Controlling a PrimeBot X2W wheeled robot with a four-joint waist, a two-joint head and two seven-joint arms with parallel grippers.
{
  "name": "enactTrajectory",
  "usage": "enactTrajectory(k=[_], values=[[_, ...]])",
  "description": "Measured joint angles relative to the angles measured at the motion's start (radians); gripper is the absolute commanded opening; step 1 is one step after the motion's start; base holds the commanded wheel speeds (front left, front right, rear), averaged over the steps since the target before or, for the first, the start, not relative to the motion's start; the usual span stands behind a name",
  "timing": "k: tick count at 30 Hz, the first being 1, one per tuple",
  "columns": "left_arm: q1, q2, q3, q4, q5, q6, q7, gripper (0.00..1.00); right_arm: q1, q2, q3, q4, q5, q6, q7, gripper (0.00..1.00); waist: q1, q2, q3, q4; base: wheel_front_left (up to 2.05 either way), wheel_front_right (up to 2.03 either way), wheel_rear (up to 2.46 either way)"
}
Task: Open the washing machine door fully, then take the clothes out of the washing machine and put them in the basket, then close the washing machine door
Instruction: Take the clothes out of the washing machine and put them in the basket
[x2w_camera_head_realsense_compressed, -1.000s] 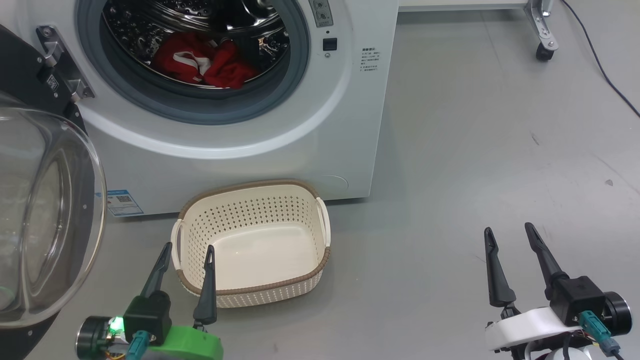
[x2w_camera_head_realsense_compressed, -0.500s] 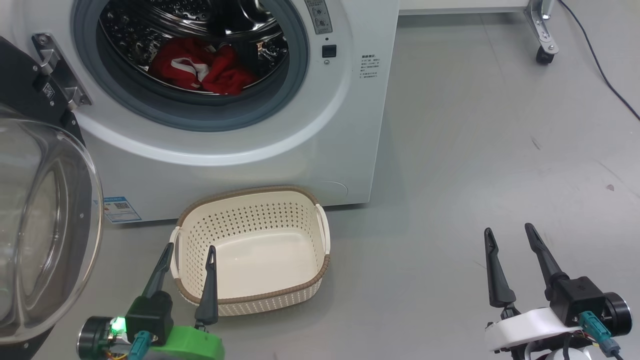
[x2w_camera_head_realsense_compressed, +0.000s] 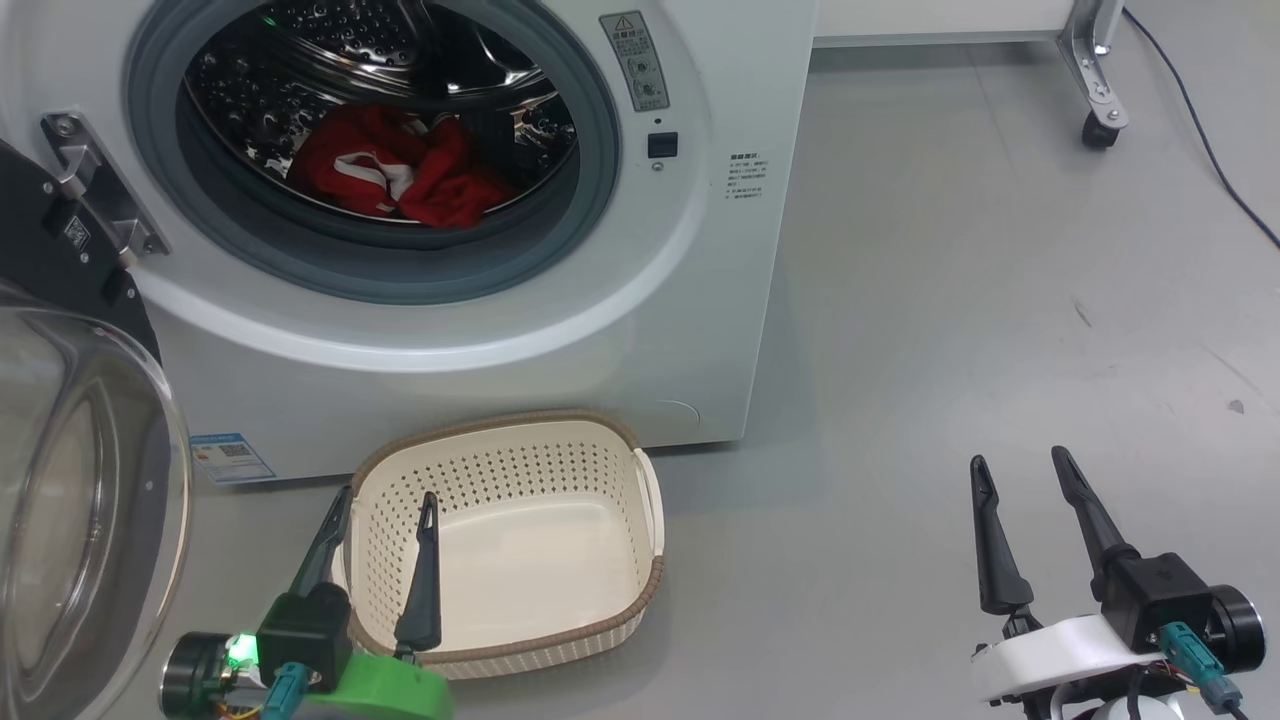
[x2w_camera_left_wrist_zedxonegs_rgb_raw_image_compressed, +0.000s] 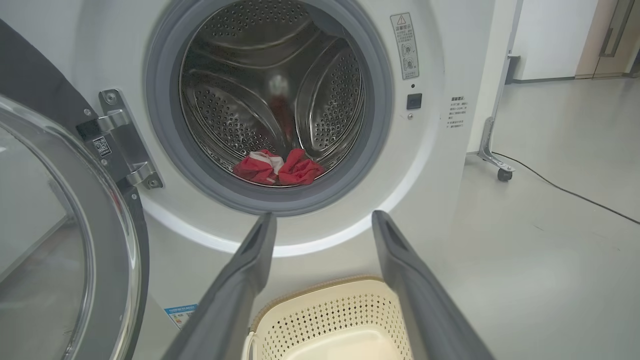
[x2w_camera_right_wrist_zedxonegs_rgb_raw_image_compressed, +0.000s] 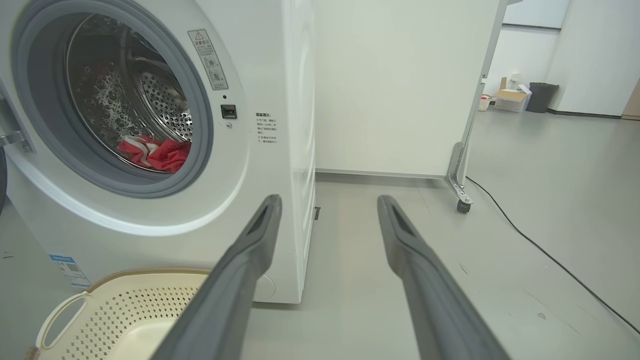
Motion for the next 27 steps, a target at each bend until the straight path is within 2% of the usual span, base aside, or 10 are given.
enactTrajectory(k=[12, 27], values=[[0.000, 0.000, 0.002, 0.000, 0.000, 0.004, 0.000, 1.00, 0.000, 0.001, 0.000, 0.001, 0.000, 0.000, 0.000, 1.00, 0.0000, 0.0000, -0.003, 0.006, 0.55, -0.55, 0.00], [0.000, 0.000, 0.003, 0.000, 0.000, 0.009, 0.000, 1.00, 0.000, 0.001, -0.003, 0.006, 0.000, 0.005, 0.000, 1.00, 0.0000, 0.0000, -0.001, 0.008, 0.12, -0.12, 0.00]])
